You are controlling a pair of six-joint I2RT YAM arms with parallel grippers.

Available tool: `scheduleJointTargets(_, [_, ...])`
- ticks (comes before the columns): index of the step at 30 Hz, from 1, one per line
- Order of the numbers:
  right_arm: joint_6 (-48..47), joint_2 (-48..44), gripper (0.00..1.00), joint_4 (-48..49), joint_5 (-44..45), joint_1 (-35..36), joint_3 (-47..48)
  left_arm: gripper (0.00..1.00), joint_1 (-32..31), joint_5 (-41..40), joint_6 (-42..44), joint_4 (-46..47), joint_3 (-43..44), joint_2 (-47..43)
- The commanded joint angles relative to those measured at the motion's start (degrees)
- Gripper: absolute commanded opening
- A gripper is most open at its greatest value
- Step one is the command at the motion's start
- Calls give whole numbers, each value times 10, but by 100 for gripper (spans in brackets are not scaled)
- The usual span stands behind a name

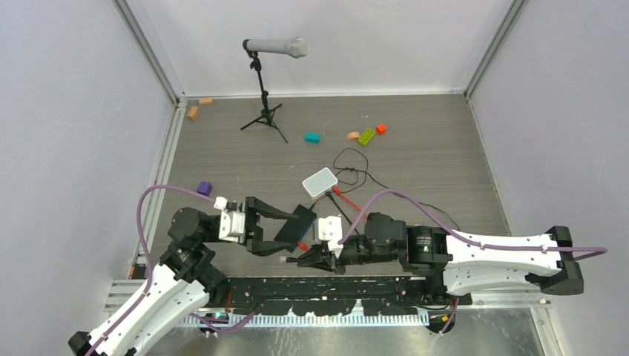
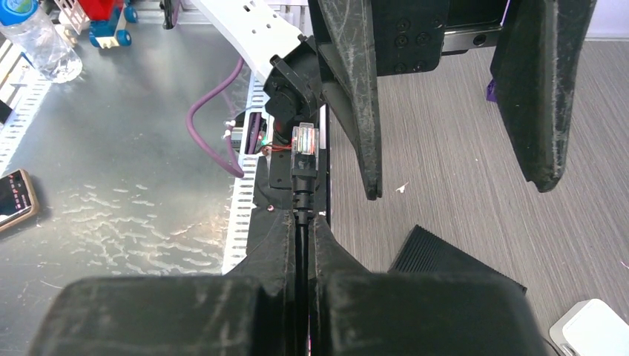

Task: Insert the plug into the switch port
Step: Pick up the connector from the center of the board.

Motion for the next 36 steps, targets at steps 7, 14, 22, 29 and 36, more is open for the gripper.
scheduleJointTargets(7, [-6, -51, 2, 58, 14, 0, -6, 58, -1, -1, -33, 9, 10, 39])
scheduleJointTargets(14, [-10, -57, 1, 49, 24, 0, -9, 54, -1, -51, -66, 20, -4, 35])
scheduleJointTargets(22, [-10, -53, 0, 10, 117, 0, -15, 51, -1, -324, -214, -138, 55, 94])
scheduleJointTargets(29, [-47, -8, 0, -173, 335, -1, 30, 62, 67, -378, -301, -165, 32, 159])
scheduleJointTargets(36, [-81, 153, 1, -276, 520, -1, 82, 60, 135, -444, -322, -192, -19, 141])
